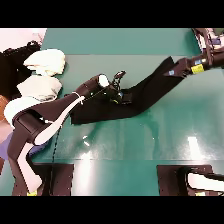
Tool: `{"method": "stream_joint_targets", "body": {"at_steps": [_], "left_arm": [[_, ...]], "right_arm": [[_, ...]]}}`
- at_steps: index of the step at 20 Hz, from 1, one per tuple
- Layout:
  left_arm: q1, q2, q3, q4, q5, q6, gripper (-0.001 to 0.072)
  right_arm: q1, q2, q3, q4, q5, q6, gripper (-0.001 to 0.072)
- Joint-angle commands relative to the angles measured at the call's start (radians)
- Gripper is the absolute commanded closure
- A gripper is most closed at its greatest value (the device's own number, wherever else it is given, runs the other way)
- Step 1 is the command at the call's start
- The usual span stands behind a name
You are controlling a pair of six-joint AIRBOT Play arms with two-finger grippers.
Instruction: Fold the shirts.
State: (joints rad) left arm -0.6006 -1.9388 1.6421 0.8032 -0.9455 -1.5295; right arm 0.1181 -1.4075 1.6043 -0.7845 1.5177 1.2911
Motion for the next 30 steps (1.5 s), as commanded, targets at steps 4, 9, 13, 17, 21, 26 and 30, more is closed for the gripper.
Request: {"method": "stream_joint_targets", "body": {"at_steps": [4,9,13,17,21,26,30], "left_arm": [[0.025,-0.004,0.018,0.012,-0.01,-0.009,0.0683],[0.169,0.142,0.026,0.114,-0.042,-0.006,0.0683],[0.36,0.3,0.026,0.227,-0.154,0.019,0.0682],[0.534,0.426,0.026,0.321,-0.253,0.045,0.0682],[0.644,0.483,0.026,0.322,-0.33,0.045,0.0681],[0.653,0.488,0.026,0.318,-0.364,0.072,0.0682],[0.636,0.487,0.026,0.314,-0.352,0.073,0.0682]], "right_arm": [[0.144,0.006,0.067,0.053,-0.07,0.005,0.0701],[0.264,-0.021,0.068,0.059,-0.095,-0.034,0.0701],[0.453,-0.116,0.074,0.061,-0.193,-0.089,0.07],[0.681,-0.313,0.229,0.058,-0.339,-0.122,0.0696],[0.768,-0.471,0.399,0.046,-0.279,-0.121,0.0128],[0.605,-0.404,0.287,-0.084,-0.103,-0.082,0.0271],[0.348,-0.273,-0.039,-0.08,-0.177,-0.003,0.0273]]}}
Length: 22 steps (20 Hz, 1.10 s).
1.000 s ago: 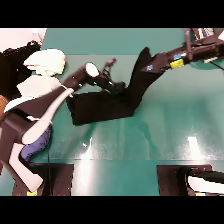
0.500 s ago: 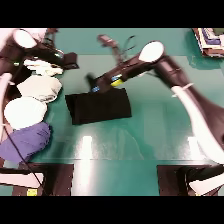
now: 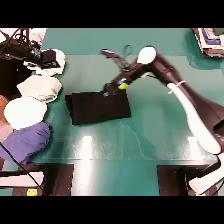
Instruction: Fold the shirts.
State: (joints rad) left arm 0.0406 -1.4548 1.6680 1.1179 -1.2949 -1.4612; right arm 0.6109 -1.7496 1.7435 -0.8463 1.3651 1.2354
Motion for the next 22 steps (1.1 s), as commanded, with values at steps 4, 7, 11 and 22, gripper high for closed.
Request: {"method": "stream_joint_targets", "body": {"at_steps": [4,7,11,22], "left_arm": [[-0.051,0.001,-0.001,-0.001,0.038,0.029,0.0682],[-0.086,0.001,-0.001,-0.001,0.092,0.03,0.0682],[-0.094,0.0,-0.001,-0.002,0.115,0.03,0.0682],[-0.094,0.0,-0.001,-0.002,0.072,0.029,0.0682]], "right_arm": [[-0.336,0.122,-0.466,0.099,-0.137,0.076,0.0096],[-0.368,0.06,-0.542,0.154,-0.137,0.073,0.0104],[-0.286,-0.047,-0.475,0.255,-0.163,0.037,0.0142],[-0.073,-0.259,-0.084,0.295,-0.053,-0.061,0.07]]}}
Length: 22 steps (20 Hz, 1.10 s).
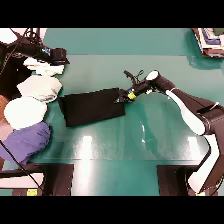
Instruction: Fold the shirts.
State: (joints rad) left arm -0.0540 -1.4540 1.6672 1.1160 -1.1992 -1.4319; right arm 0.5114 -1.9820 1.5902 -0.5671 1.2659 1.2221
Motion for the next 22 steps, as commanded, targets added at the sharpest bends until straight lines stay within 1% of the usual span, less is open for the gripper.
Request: {"method": "stream_joint_targets", "body": {"at_steps": [1,2,4,6,8,11,14,16,18,19,20,22], "left_arm": [[0.0,0.0,0.0,-0.001,-0.032,0.0,0.0682],[0.0,0.0,0.0,-0.004,-0.043,0.0,0.0682],[0.0,0.0,0.0,-0.018,-0.066,0.0,0.0683],[-0.005,0.0,0.0,-0.036,-0.077,0.0,0.0682],[-0.029,0.0,0.0,-0.045,-0.076,-0.001,0.0682],[-0.077,0.0,0.0,-0.05,-0.072,0.0,0.0682],[-0.109,0.0,0.0,-0.054,-0.043,-0.001,0.0682],[-0.123,0.0,0.0,-0.061,-0.023,-0.001,0.0682],[-0.132,0.0,0.0,-0.066,-0.011,-0.001,0.0682],[-0.137,0.0,0.0,-0.065,-0.004,-0.001,0.0682],[-0.139,0.0,0.0,-0.066,-0.001,-0.001,0.0682],[-0.139,0.0,0.0,-0.069,0.005,-0.001,0.0682]], "right_arm": [[0.019,-0.026,0.084,0.015,0.064,-0.047,0.07],[0.005,-0.016,0.088,0.016,0.076,-0.041,0.07],[-0.048,0.045,0.048,0.015,0.053,-0.04,0.07],[-0.139,0.15,-0.044,0.013,-0.006,-0.04,0.07],[-0.263,0.285,-0.159,-0.056,-0.088,-0.039,0.07],[-0.523,0.495,-0.333,-0.142,-0.144,-0.033,0.07],[-0.839,0.657,-0.463,-0.143,-0.167,-0.033,0.07],[-1.047,0.739,-0.537,-0.142,-0.196,-0.033,0.07],[-1.232,0.808,-0.62,-0.142,-0.259,-0.032,0.07],[-1.317,0.837,-0.662,-0.142,-0.282,-0.014,0.07],[-1.386,0.861,-0.7,-0.142,-0.296,0.006,0.07],[-1.487,0.888,-0.768,-0.146,-0.293,0.008,0.07]]}}
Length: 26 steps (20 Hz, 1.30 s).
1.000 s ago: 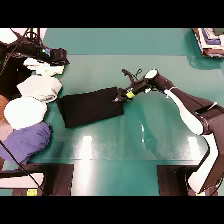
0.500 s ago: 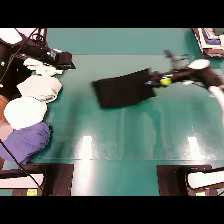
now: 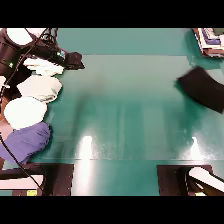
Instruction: Fold the shirts.
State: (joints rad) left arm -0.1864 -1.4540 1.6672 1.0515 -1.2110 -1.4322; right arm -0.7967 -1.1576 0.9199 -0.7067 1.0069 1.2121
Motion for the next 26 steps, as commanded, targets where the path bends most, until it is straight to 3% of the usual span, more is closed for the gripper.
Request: {"method": "stream_joint_targets", "body": {"at_steps": [1,5,6,7,8,9,11,14,18,21,26], "left_arm": [[-0.007,0.0,0.0,-0.005,0.02,0.0,0.0682],[-0.007,0.0,0.0,-0.004,0.02,0.0,0.0682],[-0.007,0.0,0.0,-0.004,0.021,0.001,0.0682],[-0.007,0.0,0.0,-0.004,0.021,0.001,0.0681],[-0.007,0.0,0.0,-0.004,0.021,0.001,0.0682],[-0.007,0.0,0.0,-0.004,0.019,0.001,0.0681],[-0.007,0.0,0.0,-0.004,0.017,0.0,0.0681],[-0.007,0.0,0.0,-0.004,0.008,0.0,0.0682],[-0.007,0.0,0.0,-0.004,0.018,0.0,0.0682],[-0.007,0.0,0.0,-0.014,0.005,-0.002,0.0681],[-0.007,0.0,0.0,-0.015,0.031,-0.002,0.0681]], "right_arm": [[-0.209,0.069,-0.126,-0.014,-0.03,0.018,0.07],[-0.217,0.031,-0.115,-0.162,0.06,0.02,0.0695],[-0.217,0.012,-0.088,-0.198,0.117,0.021,0.0564],[-0.22,-0.014,-0.047,-0.258,0.197,0.021,0.0319],[-0.23,-0.037,-0.004,-0.325,0.276,0.021,0.0252],[-0.243,-0.06,0.044,-0.398,0.352,0.024,0.0252],[-0.27,-0.103,0.14,-0.536,0.468,0.127,0.0266],[-0.286,-0.14,0.26,-0.563,0.575,0.176,0.0266],[-0.162,-0.129,0.342,-0.334,0.53,0.187,0.0282],[0.042,-0.128,0.383,-0.146,0.549,0.186,0.0282],[0.441,-0.129,0.457,-0.134,0.544,0.164,0.0285]]}}
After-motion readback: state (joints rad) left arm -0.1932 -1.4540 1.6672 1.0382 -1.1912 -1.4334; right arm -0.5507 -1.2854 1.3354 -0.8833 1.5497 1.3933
